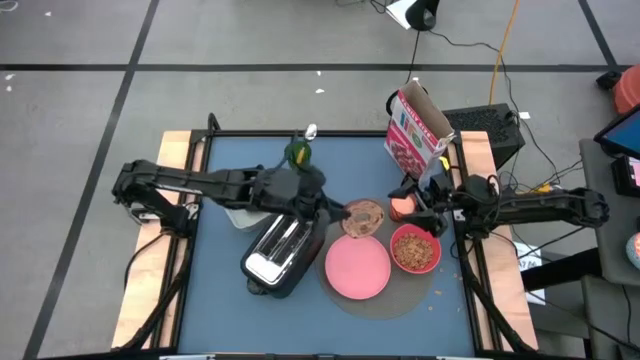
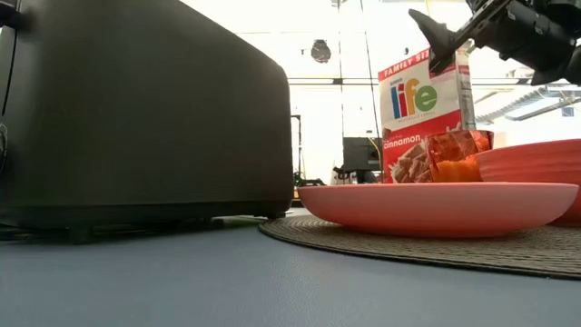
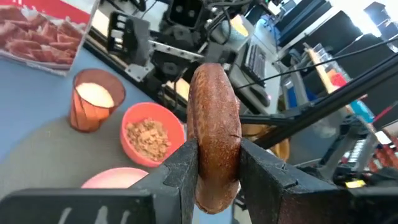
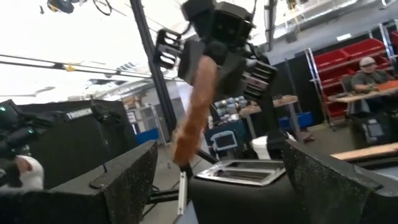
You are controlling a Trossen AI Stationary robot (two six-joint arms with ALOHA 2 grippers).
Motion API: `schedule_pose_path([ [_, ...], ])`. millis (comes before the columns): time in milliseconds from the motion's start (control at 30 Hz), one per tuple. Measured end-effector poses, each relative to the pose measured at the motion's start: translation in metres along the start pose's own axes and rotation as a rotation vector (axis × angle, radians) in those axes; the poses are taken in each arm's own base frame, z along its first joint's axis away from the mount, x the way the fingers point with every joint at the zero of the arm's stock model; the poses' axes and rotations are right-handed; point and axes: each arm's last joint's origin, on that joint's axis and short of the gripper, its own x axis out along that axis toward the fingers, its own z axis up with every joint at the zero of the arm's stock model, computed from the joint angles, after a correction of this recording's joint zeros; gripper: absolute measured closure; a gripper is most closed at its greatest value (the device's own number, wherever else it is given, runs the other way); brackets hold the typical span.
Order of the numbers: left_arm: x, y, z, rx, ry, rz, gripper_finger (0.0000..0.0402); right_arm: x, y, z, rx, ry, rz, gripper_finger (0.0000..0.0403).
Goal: Arrange a breakfast setting
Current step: Put the bagel on the pink plate, then put the apple on the placemat to the top of the pink plate
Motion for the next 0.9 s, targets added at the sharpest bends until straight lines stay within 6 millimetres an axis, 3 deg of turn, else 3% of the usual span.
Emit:
schedule_pose_path([
  [400,0.031,0.012,0.0,0.118,-0.052,-0.006,0.0292,0.008,0.003,-0.011,0.034,0.02,-0.014,0.0067],
  [900,0.045,0.027,-0.011,0.136,0.032,0.073,0.0304,0.012,0.005,-0.016,0.047,0.037,0.012,0.0067],
])
